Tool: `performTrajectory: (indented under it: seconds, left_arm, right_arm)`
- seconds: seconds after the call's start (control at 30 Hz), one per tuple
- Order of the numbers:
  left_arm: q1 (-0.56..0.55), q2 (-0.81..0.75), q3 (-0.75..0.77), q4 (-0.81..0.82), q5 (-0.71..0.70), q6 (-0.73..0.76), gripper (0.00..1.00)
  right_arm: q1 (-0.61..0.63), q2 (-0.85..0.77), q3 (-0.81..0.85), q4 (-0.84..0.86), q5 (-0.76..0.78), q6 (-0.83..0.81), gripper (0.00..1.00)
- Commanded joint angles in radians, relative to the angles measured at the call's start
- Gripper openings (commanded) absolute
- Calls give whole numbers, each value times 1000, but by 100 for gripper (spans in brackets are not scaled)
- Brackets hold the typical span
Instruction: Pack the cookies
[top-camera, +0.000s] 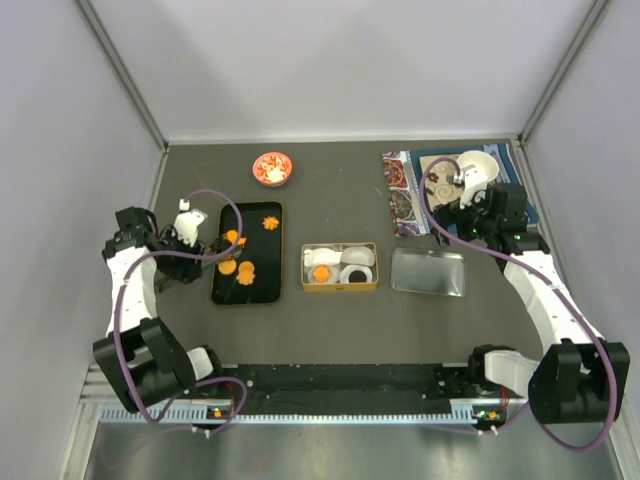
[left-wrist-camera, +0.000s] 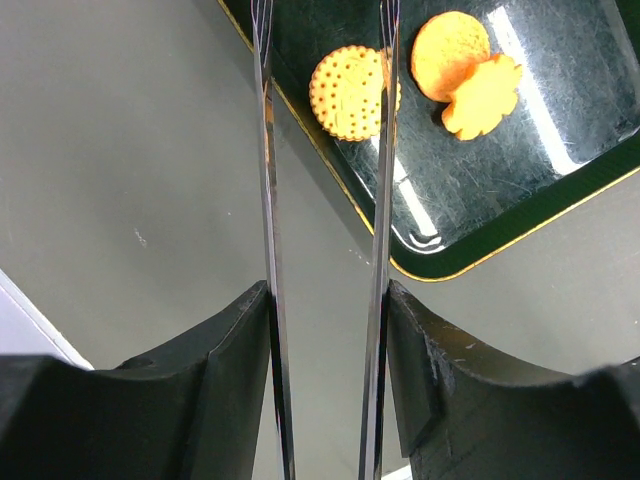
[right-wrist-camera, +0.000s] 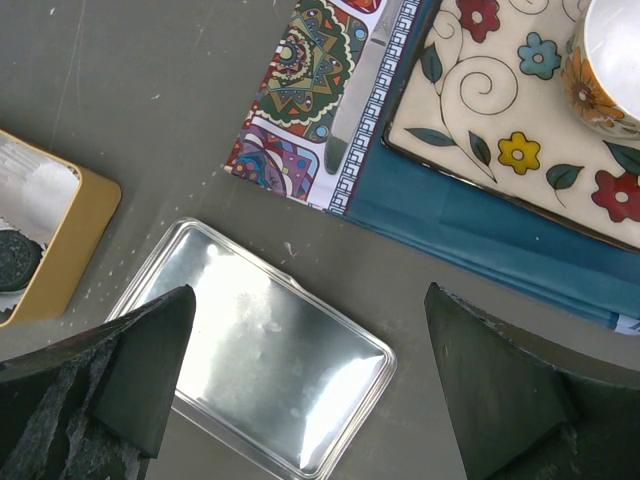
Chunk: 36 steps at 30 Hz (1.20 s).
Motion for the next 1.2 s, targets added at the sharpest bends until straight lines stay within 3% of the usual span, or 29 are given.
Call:
performTrajectory:
  seconds: [0.0,0.73,1.17]
  left_arm:
    - [6,33,47,39,-3,27,52]
    - [0,217,157,24,5,70,53]
    - [-13,245,162,-2,18,106,53]
  right_arm:
    - [-9,-10,53,12,-17,-3,99]
    - [-12,-4,51,12,-10,-6,99]
    - [-10,-2,51,12,-6,-8,99]
